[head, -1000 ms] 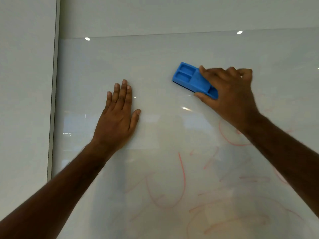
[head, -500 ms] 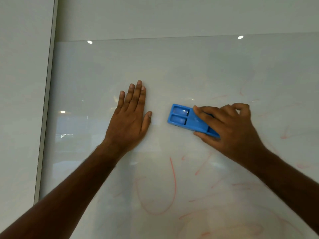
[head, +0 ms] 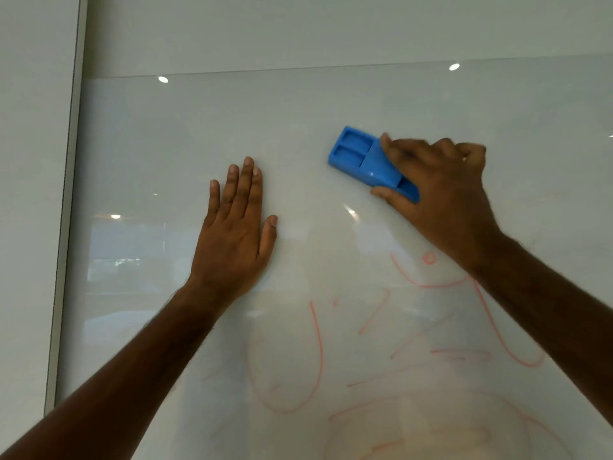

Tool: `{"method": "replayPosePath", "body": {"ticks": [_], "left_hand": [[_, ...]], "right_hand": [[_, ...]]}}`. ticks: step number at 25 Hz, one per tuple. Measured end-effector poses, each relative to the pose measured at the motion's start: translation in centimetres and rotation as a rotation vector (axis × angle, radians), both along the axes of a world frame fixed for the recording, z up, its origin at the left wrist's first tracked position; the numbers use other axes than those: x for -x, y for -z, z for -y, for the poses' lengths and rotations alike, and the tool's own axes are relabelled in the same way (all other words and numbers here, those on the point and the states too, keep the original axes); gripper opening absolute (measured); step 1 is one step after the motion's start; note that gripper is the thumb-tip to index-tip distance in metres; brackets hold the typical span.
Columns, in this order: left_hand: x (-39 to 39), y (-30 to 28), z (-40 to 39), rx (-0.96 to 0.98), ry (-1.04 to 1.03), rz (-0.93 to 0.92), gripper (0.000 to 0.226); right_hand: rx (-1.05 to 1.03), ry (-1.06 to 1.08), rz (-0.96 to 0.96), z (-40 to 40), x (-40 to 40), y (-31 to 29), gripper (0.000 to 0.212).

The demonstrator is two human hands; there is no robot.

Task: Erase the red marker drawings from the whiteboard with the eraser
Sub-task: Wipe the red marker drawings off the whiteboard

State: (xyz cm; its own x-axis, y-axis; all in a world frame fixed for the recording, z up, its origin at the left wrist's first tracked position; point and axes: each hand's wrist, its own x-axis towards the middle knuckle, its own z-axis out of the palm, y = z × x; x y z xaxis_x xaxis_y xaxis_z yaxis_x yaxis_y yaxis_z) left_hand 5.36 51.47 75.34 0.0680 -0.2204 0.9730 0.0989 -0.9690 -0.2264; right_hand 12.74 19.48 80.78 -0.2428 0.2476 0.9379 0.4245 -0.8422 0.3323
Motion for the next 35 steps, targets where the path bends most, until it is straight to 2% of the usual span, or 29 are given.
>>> {"method": "replayPosePath", "body": {"ticks": [6,9,13,17,22,27,31,35], "left_hand": [[0.0,0.1,-0.1,0.012,0.006,-0.018,0.072],[0.1,0.2,-0.1,0.021,0.003,-0.019,0.073],[0.2,0.7,0.4,0.049,0.014,-0.032,0.073],[0.2,1.6,1.0,0.081,0.021,-0.032,0.074],[0.3,1.9,1.2,0.091,0.025,-0.055,0.076],[0.4,2.1,1.3,0.105,0.021,-0.069,0.078],[0.2,2.3,1.7,0.098,0.004,-0.077,0.083],[0.2,1.5,2.3,0.052,-0.010,-0.092,0.084]], "right_hand": [[0.211,0.052,0.164,2.5,-1.3,6.7,0.061],[0.182,0.065,0.160,4.9,-1.5,6.0,0.061],[0.017,0.047,0.038,6.7,-1.8,2.3,0.066],[-0.120,-0.073,-0.058,4.0,-1.6,-0.6,0.066],[0.014,-0.069,-0.009,1.7,-1.0,3.2,0.066],[0.172,0.039,0.082,4.1,-1.9,9.6,0.061],[0.211,0.109,0.115,7.3,-2.2,9.6,0.062],[0.101,0.111,0.084,9.2,-2.6,6.9,0.063]]}}
